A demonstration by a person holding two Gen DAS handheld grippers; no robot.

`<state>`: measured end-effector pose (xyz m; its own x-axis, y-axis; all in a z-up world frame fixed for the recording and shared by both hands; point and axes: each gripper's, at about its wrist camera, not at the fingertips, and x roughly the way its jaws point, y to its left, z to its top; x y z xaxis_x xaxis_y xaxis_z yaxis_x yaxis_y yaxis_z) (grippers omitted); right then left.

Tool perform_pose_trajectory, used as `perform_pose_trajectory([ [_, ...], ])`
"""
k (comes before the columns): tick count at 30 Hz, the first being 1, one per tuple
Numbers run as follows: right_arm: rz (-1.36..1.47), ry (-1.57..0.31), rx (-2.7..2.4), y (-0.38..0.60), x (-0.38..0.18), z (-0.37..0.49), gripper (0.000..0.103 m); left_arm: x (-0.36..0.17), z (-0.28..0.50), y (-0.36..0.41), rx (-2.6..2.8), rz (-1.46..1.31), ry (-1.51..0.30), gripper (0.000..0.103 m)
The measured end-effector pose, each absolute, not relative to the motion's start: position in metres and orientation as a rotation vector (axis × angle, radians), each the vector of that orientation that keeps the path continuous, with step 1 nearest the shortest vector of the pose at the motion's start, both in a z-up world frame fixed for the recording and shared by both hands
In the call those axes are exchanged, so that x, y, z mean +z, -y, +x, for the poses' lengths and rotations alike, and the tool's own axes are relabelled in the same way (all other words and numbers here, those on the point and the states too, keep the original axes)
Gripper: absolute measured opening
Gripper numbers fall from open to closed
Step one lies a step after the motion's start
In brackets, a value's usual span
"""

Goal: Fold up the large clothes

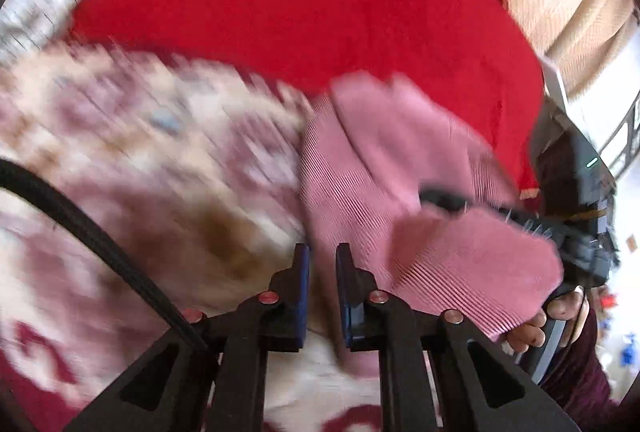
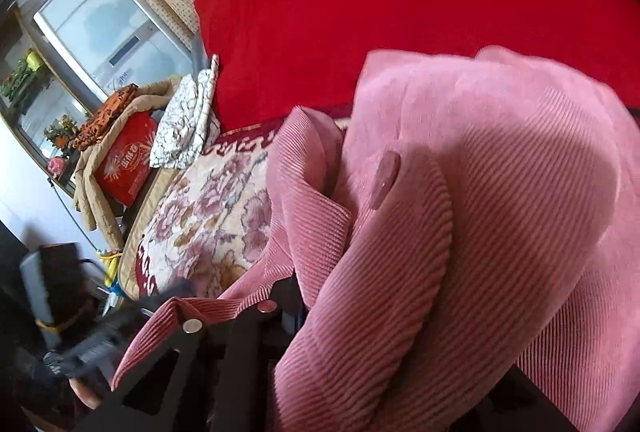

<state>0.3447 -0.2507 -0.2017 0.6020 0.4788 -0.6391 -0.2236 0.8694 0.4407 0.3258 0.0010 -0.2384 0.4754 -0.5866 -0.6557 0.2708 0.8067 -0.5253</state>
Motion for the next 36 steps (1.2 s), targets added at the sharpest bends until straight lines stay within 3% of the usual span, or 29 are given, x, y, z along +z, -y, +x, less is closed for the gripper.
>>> perform_pose_trajectory([
  [5,0.322,-0.71,0.406,0.252,-0.181,0.324,0.015,-0.238,0.326,0.023,-0.619,-0.458,-0.971,0.0],
  [12,0.247,-0.518,0.359,0.274,-0.124,0.271,0.014,-0.175,0.281,0.092,-0.823,-0.284,-0.727,0.0],
  [16,0.301,-0.422,0.254,0.325,-0.107,0.235,0.014,-0.162,0.277,0.133,-0.922,-0.295,-0.696,0.0],
  [18,0.319,-0.458,0.166,0.349,-0.118,0.237,0.014,-0.161,0.274,0.15,-0.915,-0.259,-0.709,0.0],
  [22,0.419,-0.711,0.123,0.389,-0.188,0.277,0.014,-0.161,0.28,0.158,-0.868,-0.204,-0.735,0.001],
  [24,0.399,-0.719,0.14,0.386,-0.195,0.283,0.014,-0.156,0.282,0.141,-0.84,-0.201,-0.714,0.002],
  [25,0.381,-0.714,0.139,0.384,-0.192,0.284,0.015,-0.152,0.282,0.132,-0.817,-0.201,-0.699,0.008],
  [26,0.383,-0.714,0.14,0.385,-0.191,0.283,0.015,-0.154,0.285,0.121,-0.772,-0.195,-0.672,0.025],
  [27,0.402,-0.718,0.144,0.386,-0.191,0.283,0.015,-0.157,0.287,0.11,-0.698,-0.175,-0.642,0.034],
  [29,0.437,-0.726,0.159,0.392,-0.195,0.284,0.015,-0.169,0.291,0.106,-0.6,-0.118,-0.667,0.038],
  [30,0.453,-0.73,0.165,0.394,-0.196,0.285,0.016,-0.182,0.295,0.113,-0.617,-0.095,-0.736,0.038],
  [31,0.468,-0.735,0.168,0.397,-0.196,0.285,0.018,-0.191,0.297,0.123,-0.636,-0.088,-0.778,0.027],
  [32,0.487,-0.742,0.17,0.399,-0.197,0.285,0.022,-0.198,0.296,0.133,-0.643,-0.074,-0.794,0.009],
  [33,0.496,-0.748,0.165,0.399,-0.198,0.286,0.027,-0.198,0.29,0.142,-0.653,-0.034,-0.77,0.0],
  [36,0.518,-0.772,0.105,0.407,-0.185,0.274,0.059,-0.192,0.283,0.156,-0.64,0.037,-0.73,0.0],
])
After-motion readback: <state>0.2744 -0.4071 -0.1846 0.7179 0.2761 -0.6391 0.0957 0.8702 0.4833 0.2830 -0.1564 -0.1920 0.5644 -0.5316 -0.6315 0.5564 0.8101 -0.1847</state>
